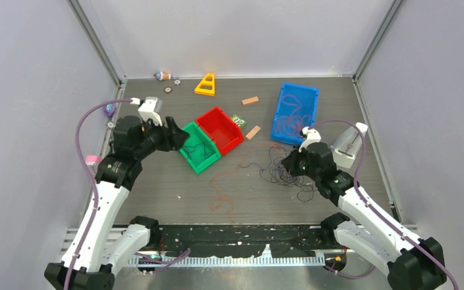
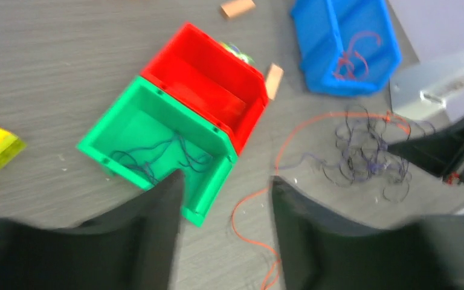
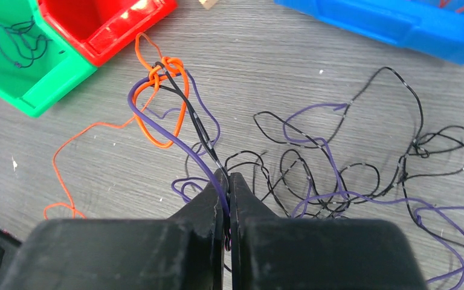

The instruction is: Untangle the cables

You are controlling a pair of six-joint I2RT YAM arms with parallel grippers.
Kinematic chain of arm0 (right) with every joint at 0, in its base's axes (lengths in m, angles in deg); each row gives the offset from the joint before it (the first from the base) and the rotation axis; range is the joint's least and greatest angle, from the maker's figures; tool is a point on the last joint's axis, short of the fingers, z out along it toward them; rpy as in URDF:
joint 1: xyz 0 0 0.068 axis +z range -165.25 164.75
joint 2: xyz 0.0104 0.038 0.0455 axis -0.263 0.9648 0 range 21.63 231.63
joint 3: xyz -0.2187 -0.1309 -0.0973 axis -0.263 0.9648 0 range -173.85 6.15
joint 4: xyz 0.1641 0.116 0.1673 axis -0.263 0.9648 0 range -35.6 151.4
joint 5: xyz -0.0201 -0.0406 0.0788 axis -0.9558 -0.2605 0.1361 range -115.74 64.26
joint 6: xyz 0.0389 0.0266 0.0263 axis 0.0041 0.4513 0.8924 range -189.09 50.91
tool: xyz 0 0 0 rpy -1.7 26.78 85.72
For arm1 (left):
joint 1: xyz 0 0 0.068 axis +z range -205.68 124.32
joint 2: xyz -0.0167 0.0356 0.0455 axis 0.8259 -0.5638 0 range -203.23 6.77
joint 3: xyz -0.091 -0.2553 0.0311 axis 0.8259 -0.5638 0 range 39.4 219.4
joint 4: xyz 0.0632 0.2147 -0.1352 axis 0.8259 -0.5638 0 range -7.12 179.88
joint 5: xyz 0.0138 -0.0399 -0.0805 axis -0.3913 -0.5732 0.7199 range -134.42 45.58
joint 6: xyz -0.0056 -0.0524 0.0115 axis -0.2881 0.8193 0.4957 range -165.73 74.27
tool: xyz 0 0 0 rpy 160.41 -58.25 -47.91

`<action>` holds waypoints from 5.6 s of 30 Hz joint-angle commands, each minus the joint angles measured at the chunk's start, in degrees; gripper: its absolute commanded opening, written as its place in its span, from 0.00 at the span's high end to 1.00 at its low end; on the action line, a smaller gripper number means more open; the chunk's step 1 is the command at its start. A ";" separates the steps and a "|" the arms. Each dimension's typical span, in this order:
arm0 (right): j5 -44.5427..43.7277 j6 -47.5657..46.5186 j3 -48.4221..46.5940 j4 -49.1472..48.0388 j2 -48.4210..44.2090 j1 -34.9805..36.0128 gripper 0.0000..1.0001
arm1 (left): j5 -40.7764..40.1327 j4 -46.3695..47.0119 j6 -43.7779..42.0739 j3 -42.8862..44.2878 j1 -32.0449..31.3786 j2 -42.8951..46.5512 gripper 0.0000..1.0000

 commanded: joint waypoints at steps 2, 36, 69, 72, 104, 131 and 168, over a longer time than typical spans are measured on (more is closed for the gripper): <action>3.41 -4.22 -5.13 3.28 1.63 0.08 0.95 | 10.02 7.24 2.93 -3.07 -6.89 -2.90 0.26; 20.68 -12.57 -19.45 18.23 3.38 0.09 0.95 | 27.50 50.04 -43.66 -0.22 -28.92 -42.85 0.75; 20.67 -7.21 -8.59 4.08 2.49 -2.40 0.34 | 28.81 54.07 -8.97 -15.70 -17.28 -23.33 1.00; 21.04 -7.40 -8.53 2.80 4.58 -2.42 0.32 | 27.81 51.29 -8.94 -14.94 -17.41 -23.10 1.00; 20.23 -7.36 -15.44 0.28 16.79 3.51 0.95 | 17.53 37.36 -18.51 -12.50 -22.25 -22.33 0.35; 21.34 -7.84 -20.47 6.10 11.52 3.51 0.95 | 16.47 60.45 -8.58 -21.50 -27.26 -33.90 0.57; -14.01 -1.90 -16.93 19.48 0.64 -0.95 0.95 | 1.22 66.31 -0.61 -28.71 -15.71 -27.53 1.00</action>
